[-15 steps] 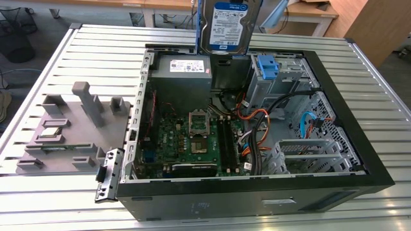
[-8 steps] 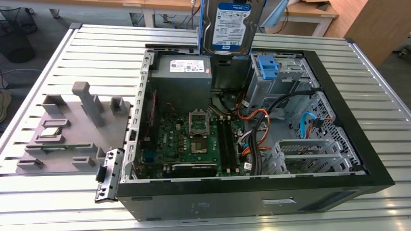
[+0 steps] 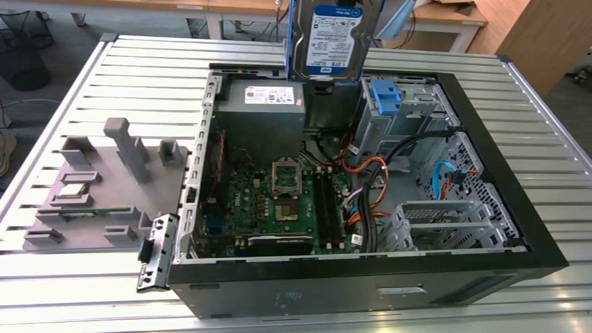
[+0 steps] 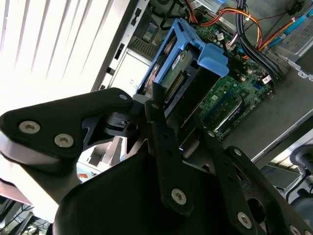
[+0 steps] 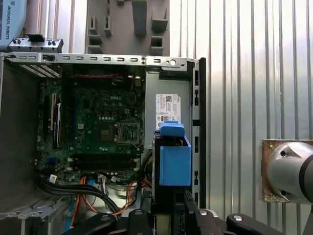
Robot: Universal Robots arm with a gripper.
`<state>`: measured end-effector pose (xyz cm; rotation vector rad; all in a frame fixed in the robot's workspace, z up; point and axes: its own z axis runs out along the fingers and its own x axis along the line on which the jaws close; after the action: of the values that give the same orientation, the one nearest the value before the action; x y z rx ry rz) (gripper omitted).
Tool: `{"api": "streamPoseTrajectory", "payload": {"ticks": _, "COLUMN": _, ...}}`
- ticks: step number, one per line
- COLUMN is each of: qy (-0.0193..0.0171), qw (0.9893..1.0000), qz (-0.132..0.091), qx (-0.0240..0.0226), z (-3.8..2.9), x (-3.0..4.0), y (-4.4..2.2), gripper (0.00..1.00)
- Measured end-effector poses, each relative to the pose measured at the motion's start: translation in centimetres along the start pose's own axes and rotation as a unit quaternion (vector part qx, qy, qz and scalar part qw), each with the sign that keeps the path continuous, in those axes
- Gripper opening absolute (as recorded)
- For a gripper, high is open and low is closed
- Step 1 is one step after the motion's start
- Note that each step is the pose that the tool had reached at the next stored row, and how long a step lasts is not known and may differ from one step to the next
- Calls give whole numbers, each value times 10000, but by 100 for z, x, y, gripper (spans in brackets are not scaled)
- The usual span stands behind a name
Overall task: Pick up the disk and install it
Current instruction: 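Pick up the disk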
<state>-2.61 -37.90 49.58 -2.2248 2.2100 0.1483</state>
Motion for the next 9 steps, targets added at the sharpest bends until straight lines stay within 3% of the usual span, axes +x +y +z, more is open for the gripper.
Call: {"api": "streamPoseTrajectory", "payload": {"ticks": 9, "qy": 17, "qw": 10000, "qz": 7, "qx": 0, "z": -6, "x": 89, "y": 1, "gripper": 35}}
